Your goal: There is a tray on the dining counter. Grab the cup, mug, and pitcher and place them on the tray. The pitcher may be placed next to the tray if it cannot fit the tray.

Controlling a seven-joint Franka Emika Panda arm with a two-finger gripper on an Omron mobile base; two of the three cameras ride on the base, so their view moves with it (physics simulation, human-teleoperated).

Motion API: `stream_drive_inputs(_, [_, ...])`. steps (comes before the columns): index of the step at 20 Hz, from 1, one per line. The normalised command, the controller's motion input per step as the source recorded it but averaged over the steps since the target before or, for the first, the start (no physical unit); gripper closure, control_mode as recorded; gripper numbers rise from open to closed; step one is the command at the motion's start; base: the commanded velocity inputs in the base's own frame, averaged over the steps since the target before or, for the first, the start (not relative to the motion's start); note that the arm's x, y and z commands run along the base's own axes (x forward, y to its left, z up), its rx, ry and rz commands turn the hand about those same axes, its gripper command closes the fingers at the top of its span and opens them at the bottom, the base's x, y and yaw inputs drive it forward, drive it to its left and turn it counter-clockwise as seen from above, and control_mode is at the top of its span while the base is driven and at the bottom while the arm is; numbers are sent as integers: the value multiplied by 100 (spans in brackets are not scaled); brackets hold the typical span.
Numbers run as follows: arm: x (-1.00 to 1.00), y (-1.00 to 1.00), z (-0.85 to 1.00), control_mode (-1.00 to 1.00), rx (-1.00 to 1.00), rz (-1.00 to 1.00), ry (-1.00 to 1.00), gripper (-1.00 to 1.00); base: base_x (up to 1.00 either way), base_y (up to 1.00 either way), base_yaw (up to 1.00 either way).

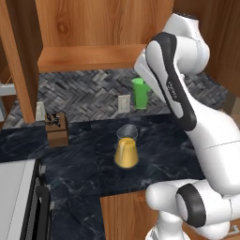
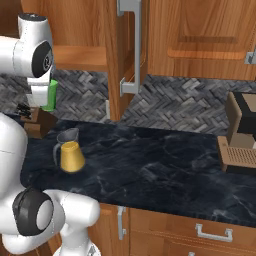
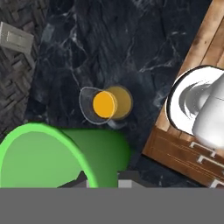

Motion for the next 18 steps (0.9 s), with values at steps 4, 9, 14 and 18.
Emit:
stream_drive_inputs(4, [0,-23,-12,-100,-1,0,14,100,0,0,0])
stream_drive_inputs(9, [0,-15,-12,-100,-2,0,13,100,0,0,0])
stream_drive_inputs(14, [-1,-3,-13,-100,-1,0,11,100,0,0,0])
stream_drive_inputs(18, [-7,0,-7,100,0,0,4,100,-20,-1,0])
